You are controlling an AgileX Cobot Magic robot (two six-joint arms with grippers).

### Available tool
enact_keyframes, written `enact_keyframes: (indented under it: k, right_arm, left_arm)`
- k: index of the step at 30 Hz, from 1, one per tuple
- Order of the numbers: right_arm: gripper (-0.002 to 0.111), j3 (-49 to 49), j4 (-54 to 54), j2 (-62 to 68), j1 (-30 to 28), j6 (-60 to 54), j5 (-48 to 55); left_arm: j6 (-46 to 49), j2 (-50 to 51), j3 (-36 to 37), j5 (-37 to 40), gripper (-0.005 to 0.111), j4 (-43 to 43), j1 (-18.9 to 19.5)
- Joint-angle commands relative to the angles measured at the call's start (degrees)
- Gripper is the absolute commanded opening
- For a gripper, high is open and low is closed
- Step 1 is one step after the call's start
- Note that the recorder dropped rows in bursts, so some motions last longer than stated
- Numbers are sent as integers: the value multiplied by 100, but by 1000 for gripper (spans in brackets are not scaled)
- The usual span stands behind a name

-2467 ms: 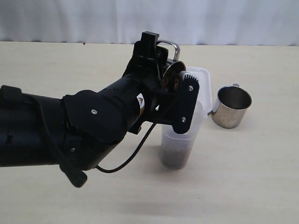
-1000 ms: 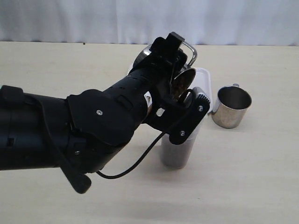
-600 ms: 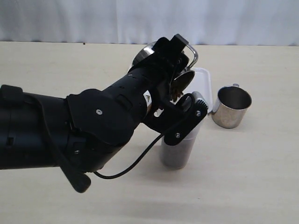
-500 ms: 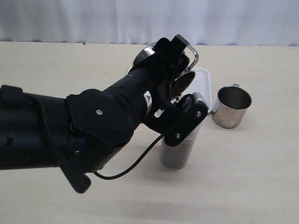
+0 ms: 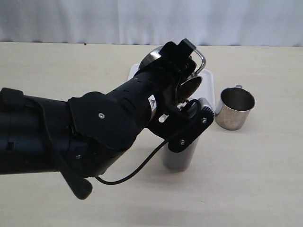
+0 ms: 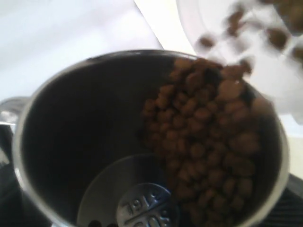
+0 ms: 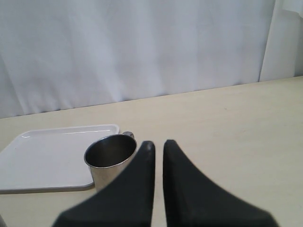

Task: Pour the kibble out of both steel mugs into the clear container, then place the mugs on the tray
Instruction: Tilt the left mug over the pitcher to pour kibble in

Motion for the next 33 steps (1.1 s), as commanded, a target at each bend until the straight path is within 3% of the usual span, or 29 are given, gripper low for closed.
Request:
enact_keyframes:
  k: [1,9,26,33]
  right_arm:
    - [5,23,12,-25,-29,-40,-9]
    - [5,23,12,-25,-29,-40,-9]
    - [5,23,12,-25,-29,-40,-9]
    - [5,23,12,-25,-29,-40,-9]
  left_arm:
    - [76,-27,-222,113,0,88,-138]
    - [133,-27,-343,140,0,88,-163]
    - [1982,-27,-343,199,0,88,-163]
    - [2345,-27,-343,587,0,88,-492]
